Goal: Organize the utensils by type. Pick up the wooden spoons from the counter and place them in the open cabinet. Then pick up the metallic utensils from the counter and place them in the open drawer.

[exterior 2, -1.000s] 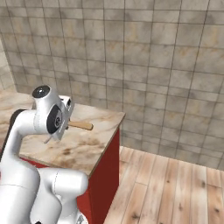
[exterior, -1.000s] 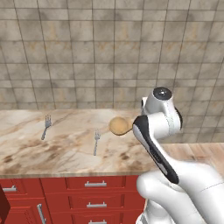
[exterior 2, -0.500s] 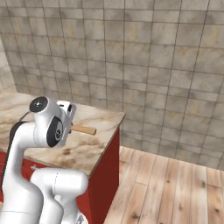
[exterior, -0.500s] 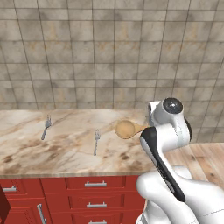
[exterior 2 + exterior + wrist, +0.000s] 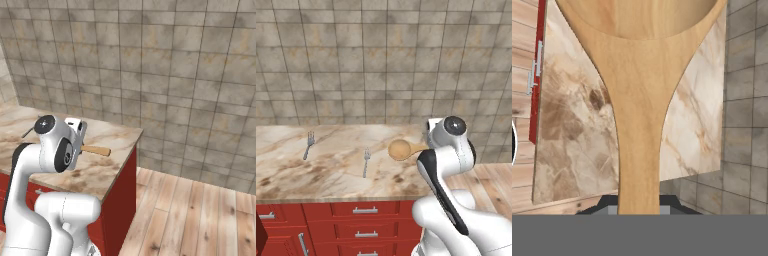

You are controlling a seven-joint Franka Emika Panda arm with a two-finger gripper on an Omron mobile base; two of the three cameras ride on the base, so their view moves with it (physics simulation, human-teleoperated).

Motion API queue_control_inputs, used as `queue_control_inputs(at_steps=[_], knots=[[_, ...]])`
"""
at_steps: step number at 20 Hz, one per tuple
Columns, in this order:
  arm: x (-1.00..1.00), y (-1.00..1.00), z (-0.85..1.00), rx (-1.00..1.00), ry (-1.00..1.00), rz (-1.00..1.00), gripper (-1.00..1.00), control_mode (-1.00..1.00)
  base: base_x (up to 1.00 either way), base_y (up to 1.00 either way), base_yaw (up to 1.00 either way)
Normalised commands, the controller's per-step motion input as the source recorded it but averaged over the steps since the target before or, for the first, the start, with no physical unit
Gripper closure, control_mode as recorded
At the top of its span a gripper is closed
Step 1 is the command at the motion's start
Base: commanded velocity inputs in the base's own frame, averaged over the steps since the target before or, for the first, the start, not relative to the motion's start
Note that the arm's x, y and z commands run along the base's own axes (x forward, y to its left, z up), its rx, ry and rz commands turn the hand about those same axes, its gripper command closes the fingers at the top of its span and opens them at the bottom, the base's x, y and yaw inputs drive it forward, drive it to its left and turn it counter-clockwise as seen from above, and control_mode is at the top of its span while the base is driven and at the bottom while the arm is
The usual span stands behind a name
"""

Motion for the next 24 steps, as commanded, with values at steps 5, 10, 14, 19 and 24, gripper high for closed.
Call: queue_control_inputs(at_steps=[5, 10, 14, 19, 24], knots=[[-0.15, 0.0, 0.0, 0.0, -0.05, 0.0, 1.0, 1.0, -0.18, -0.02, -0.01], [0.0, 0.0, 0.0, 0.0, 0.0, 0.0, 1.0, 1.0, -0.6, -0.18, -0.15], [0.0, 0.0, 0.0, 0.0, 0.0, 0.0, 1.0, 1.0, -0.45, -0.09, -0.55], [0.0, 0.0, 0.0, 0.0, 0.0, 0.0, 1.0, 1.0, -0.09, 0.0, -0.97], [0.0, 0.0, 0.0, 0.0, 0.0, 0.0, 1.0, 1.0, 0.0, 0.0, -1.0]])
